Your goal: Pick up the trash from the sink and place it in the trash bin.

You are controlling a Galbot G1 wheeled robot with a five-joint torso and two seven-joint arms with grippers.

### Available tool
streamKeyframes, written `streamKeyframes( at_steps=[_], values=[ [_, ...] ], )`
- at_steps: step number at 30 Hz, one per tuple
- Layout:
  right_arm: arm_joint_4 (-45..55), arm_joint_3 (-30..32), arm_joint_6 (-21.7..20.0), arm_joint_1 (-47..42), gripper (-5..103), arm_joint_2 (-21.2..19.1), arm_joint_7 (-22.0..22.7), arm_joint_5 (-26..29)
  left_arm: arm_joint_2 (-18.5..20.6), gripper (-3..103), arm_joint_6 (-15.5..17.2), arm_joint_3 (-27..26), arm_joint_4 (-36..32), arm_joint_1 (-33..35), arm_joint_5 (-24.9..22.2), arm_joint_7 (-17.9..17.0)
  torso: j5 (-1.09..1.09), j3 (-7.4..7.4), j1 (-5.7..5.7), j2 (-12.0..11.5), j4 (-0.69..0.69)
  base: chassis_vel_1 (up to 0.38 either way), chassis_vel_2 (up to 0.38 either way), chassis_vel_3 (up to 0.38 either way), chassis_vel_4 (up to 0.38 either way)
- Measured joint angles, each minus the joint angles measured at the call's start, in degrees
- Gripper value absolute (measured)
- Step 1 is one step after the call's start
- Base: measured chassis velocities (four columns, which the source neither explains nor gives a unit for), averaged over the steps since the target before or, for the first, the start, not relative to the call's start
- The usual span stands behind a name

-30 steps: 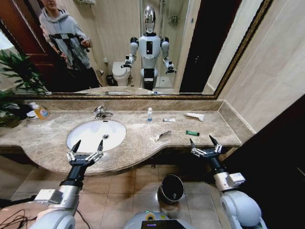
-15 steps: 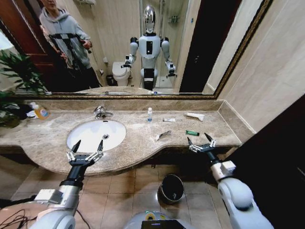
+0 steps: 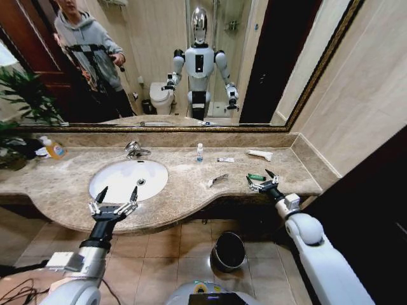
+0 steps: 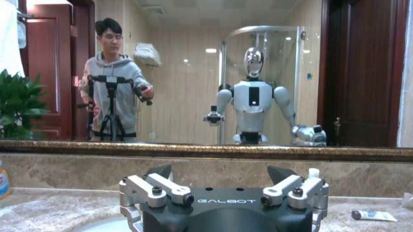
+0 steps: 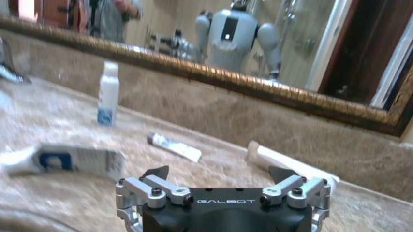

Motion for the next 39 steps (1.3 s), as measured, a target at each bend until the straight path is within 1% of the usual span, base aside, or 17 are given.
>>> streamKeyframes(
  at_steps=[2,3,5,11,20,22,23,24,25,28,30,33,35,37,38,39],
  values=[
    [-2.7,0.0,-0.5,1.3,100,-1.4,-1.7,0.3,0.0,100,0.0,0.0,0.0,0.0,0.0,0.0,0.00,0.00,0.00,0.0,0.00,0.000,0.000,0.000,0.000],
    [-2.7,0.0,-0.5,1.3,100,-1.4,-1.7,0.3,0.0,100,0.0,0.0,0.0,0.0,0.0,0.0,0.00,0.00,0.00,0.0,0.00,0.000,0.000,0.000,0.000],
    [-6.1,-0.3,-0.7,3.1,100,-2.4,-2.7,1.6,0.0,100,0.0,0.0,0.0,0.0,0.0,0.0,-0.01,0.00,0.00,0.0,-0.02,0.000,0.000,0.000,0.000],
    [-12.4,-2.1,-0.9,7.5,100,-3.1,-4.0,3.7,0.0,100,0.0,0.0,0.0,0.0,0.0,0.0,0.00,0.00,0.00,0.0,-0.01,0.000,0.000,0.000,0.000],
    [-16.0,-3.0,-0.7,9.6,100,-3.5,-6.2,3.7,0.0,100,0.0,0.0,0.0,0.0,0.0,0.0,-0.01,0.00,0.00,0.0,-0.01,0.000,0.000,0.000,0.000],
    [-16.8,-2.9,-0.6,9.7,101,-3.6,-6.7,3.7,0.0,100,0.0,0.0,0.0,0.0,0.0,0.0,0.00,0.00,-0.01,0.0,-0.01,0.000,0.000,0.000,0.000],
    [-17.1,-2.8,-0.4,9.7,98,-3.6,-6.9,3.7,0.0,100,0.0,0.0,0.0,0.0,0.0,0.0,0.00,0.00,0.00,0.0,-0.01,0.000,0.000,0.000,0.000],
    [-17.1,-2.8,-0.4,9.7,98,-3.6,-6.9,3.7,0.0,100,0.0,0.0,0.0,0.0,0.0,0.0,0.00,0.00,0.00,0.0,-0.01,0.000,0.000,0.000,0.000],
    [-17.6,-2.7,-0.2,9.7,95,-3.6,-7.5,3.7,0.0,100,0.0,0.0,0.0,0.0,0.0,0.0,0.00,-0.01,-0.01,0.0,-0.01,0.000,0.000,0.000,0.000],
    [-17.9,-2.5,0.1,9.5,79,-3.5,-8.1,3.9,0.0,100,0.0,0.0,0.0,0.0,0.0,0.0,-0.02,-0.01,-0.01,0.0,-0.01,0.000,0.000,0.000,0.000],
    [-17.8,-2.4,0.2,9.4,79,-3.5,-8.1,4.0,0.0,100,0.0,0.0,0.0,0.0,0.0,0.0,-0.02,-0.01,-0.01,0.0,-0.01,0.000,0.000,0.000,0.000],
    [-17.2,-1.9,0.2,8.7,63,-3.4,-8.3,4.6,0.0,100,0.0,0.0,0.0,0.0,0.0,0.0,0.00,-0.01,-0.01,0.0,0.00,0.000,0.000,0.000,0.000],
    [-17.0,-1.8,0.2,8.4,63,-3.4,-8.3,4.8,0.0,100,0.0,0.0,0.0,0.0,0.0,0.0,0.00,-0.01,-0.01,0.0,0.00,0.000,0.000,0.000,0.000],
    [-16.3,-1.4,0.2,7.5,52,-3.4,-8.4,5.4,0.0,100,0.0,0.0,0.0,0.0,0.0,0.0,0.00,-0.01,-0.01,0.0,-0.01,0.000,0.000,0.000,0.000],
    [-16.3,-1.4,0.2,7.5,52,-3.4,-8.4,5.4,0.0,100,0.0,0.0,0.0,0.0,0.0,0.0,0.00,-0.01,-0.01,0.0,-0.01,0.000,0.000,0.000,0.000],
    [-16.1,-1.3,0.2,7.3,47,-3.4,-8.5,5.6,0.0,100,0.0,0.0,0.0,0.0,0.0,0.0,0.00,-0.01,-0.01,0.0,-0.01,0.000,0.000,0.000,0.000]
  ],
)
